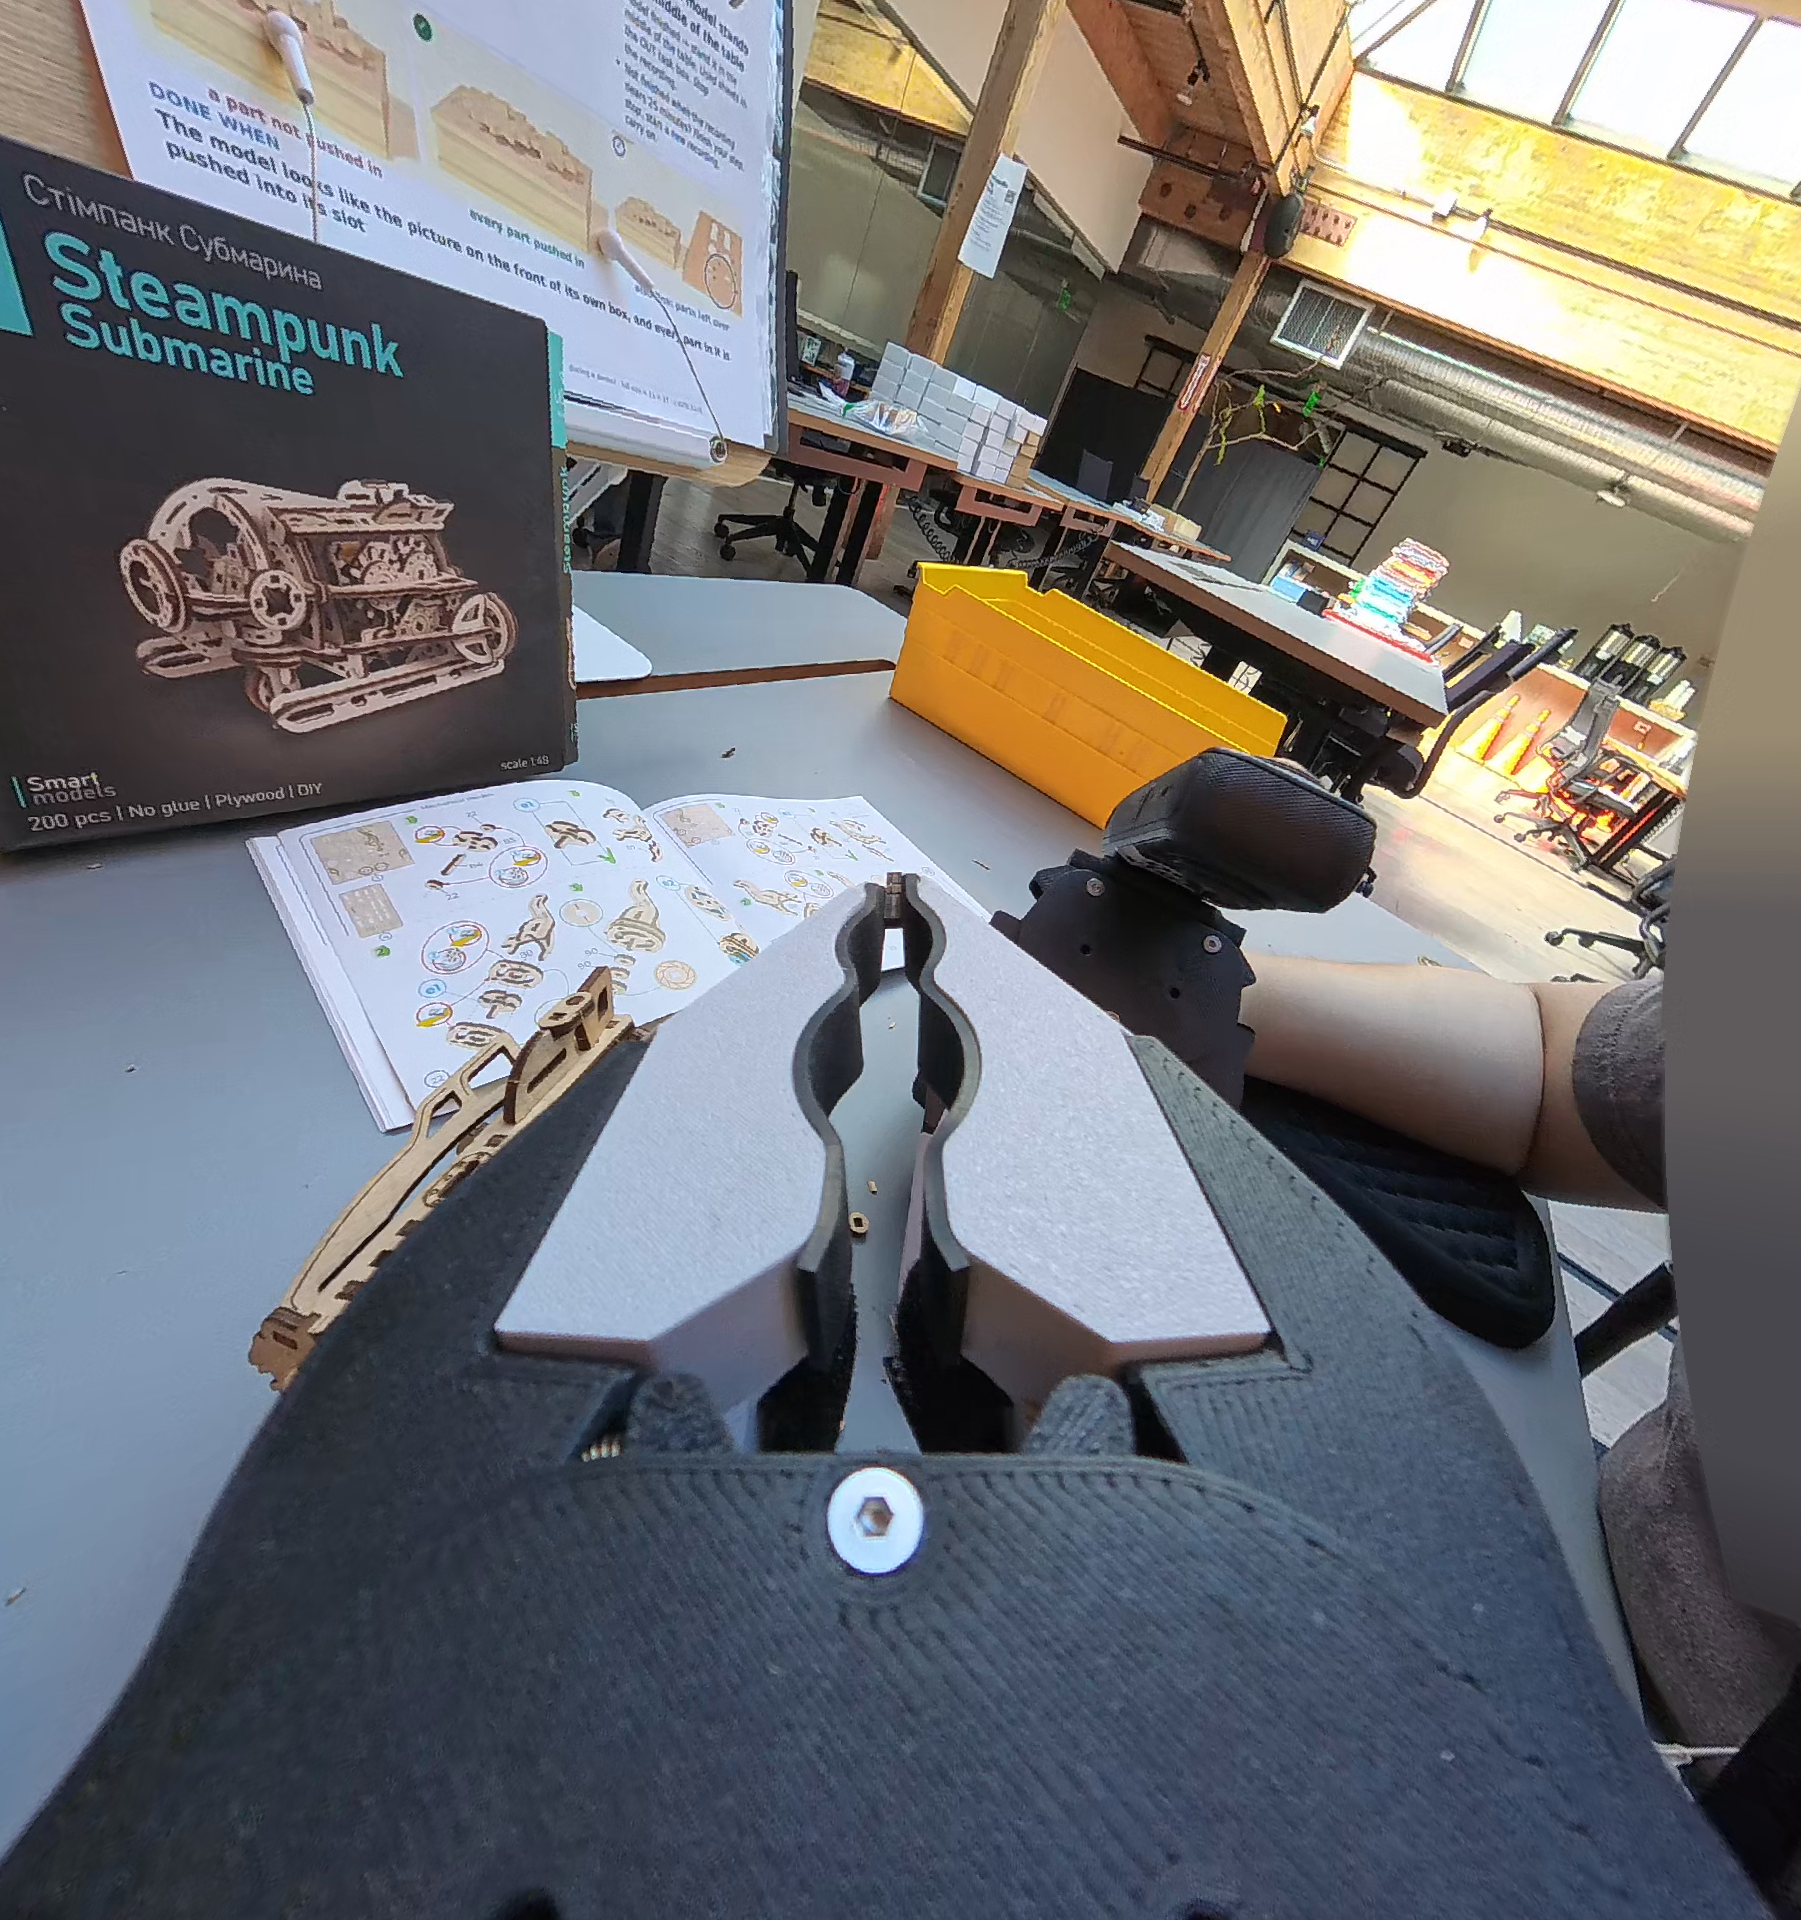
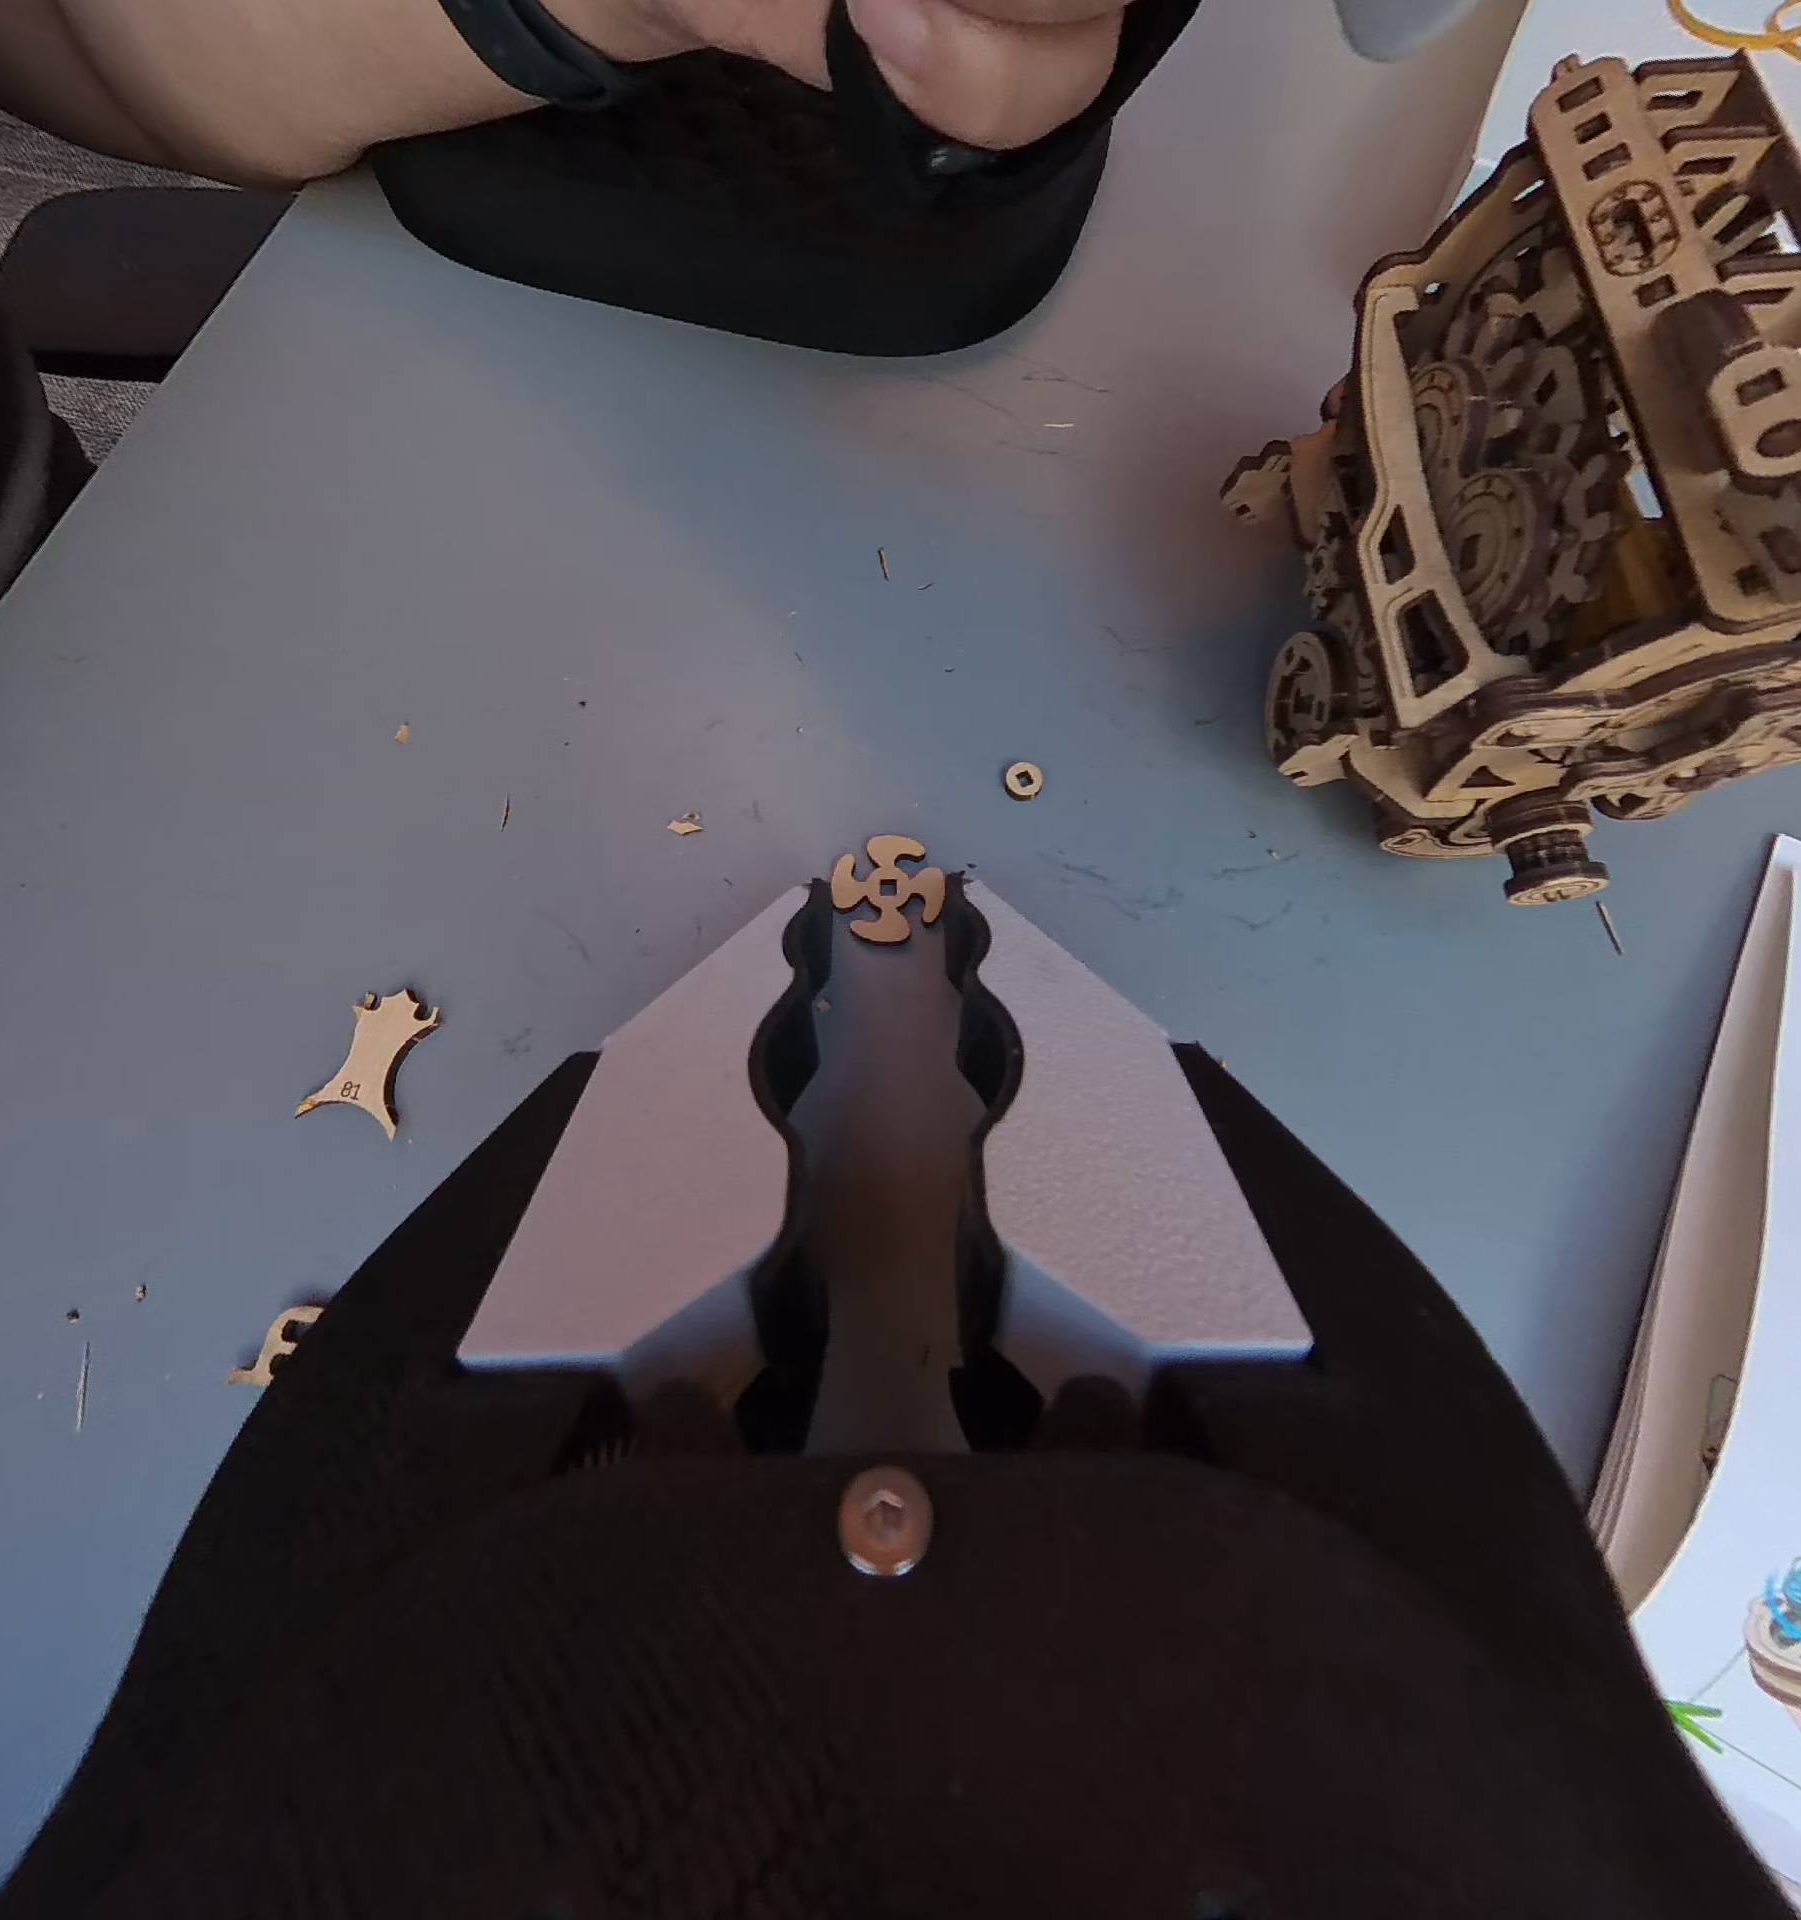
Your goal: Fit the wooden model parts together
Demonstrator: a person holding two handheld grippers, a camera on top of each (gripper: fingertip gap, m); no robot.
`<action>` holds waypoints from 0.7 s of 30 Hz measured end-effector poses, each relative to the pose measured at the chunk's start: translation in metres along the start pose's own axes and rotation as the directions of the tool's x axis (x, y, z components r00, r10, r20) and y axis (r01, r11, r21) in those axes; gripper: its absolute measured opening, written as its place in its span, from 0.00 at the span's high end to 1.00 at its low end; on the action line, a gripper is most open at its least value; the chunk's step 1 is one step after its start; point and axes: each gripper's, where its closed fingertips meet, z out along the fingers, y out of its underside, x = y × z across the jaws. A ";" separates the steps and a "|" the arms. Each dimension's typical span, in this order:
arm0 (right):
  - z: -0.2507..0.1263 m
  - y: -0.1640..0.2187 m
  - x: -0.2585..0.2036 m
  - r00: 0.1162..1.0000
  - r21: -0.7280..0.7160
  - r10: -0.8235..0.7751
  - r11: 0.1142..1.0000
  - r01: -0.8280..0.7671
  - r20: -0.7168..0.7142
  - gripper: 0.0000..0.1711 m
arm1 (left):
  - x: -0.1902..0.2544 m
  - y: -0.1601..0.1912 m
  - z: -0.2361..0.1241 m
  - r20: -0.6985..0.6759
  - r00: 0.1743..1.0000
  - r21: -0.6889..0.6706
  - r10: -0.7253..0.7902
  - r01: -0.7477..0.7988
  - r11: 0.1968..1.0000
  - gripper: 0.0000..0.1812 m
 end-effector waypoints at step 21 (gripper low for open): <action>-0.097 -0.041 0.082 0.795 0.239 -0.030 0.946 0.218 -0.605 0.88 | -0.001 0.000 0.000 0.003 1.000 0.002 -0.002 0.002 1.000 0.99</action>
